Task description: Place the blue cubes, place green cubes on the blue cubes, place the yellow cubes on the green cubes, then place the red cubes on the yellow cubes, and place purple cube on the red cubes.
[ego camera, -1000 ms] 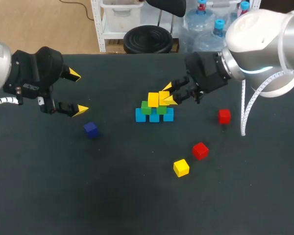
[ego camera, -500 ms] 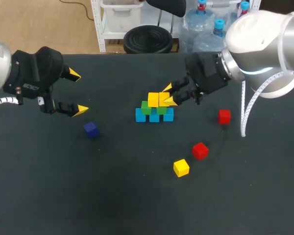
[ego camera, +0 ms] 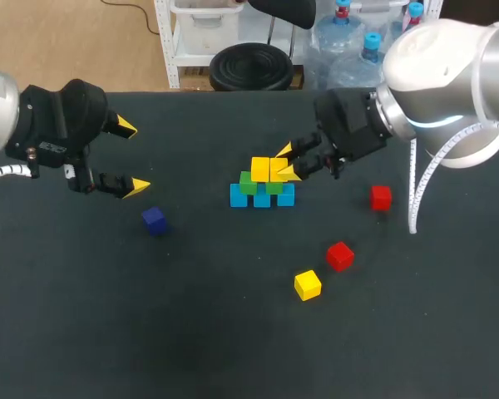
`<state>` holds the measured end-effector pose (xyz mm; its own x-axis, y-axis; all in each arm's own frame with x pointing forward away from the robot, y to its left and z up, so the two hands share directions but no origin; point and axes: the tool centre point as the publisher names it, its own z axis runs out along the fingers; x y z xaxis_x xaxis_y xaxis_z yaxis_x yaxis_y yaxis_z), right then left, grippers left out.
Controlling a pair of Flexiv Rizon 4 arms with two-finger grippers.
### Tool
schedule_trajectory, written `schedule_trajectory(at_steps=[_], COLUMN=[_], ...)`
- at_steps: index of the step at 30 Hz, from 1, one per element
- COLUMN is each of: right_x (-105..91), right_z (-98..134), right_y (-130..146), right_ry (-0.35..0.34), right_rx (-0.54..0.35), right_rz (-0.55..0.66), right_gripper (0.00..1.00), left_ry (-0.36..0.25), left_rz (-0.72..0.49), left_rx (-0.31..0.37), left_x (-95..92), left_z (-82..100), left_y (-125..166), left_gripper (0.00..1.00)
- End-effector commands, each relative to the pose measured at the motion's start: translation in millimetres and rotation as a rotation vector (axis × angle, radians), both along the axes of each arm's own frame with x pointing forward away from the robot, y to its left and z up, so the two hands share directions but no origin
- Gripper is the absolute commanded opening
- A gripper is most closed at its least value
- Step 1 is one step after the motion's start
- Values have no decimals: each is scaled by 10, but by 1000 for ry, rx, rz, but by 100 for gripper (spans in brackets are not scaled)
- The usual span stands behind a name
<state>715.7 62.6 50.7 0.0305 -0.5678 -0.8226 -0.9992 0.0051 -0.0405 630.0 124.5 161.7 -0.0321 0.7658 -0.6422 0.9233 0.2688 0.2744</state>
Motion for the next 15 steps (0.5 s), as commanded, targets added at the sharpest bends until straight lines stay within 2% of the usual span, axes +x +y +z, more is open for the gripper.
schedule_trajectory(at_steps=[1,6,8,15], right_x=[3,3,3,4], right_z=[-9,-8,-7,-7], right_y=[6,6,6,6], right_ry=[-1,0,1,3], right_rx=[1,0,-1,-3], right_rz=[-2,-3,-3,-4], right_gripper=[0,15,24,38], left_ry=[-5,-5,-5,-5], left_rz=[-5,-5,-5,-5], left_rx=[-8,-8,-8,-8], left_x=[-7,-7,-7,-7], left_z=[-11,-11,-11,-11], left_y=[23,23,23,23], left_gripper=[100,100,100,100])
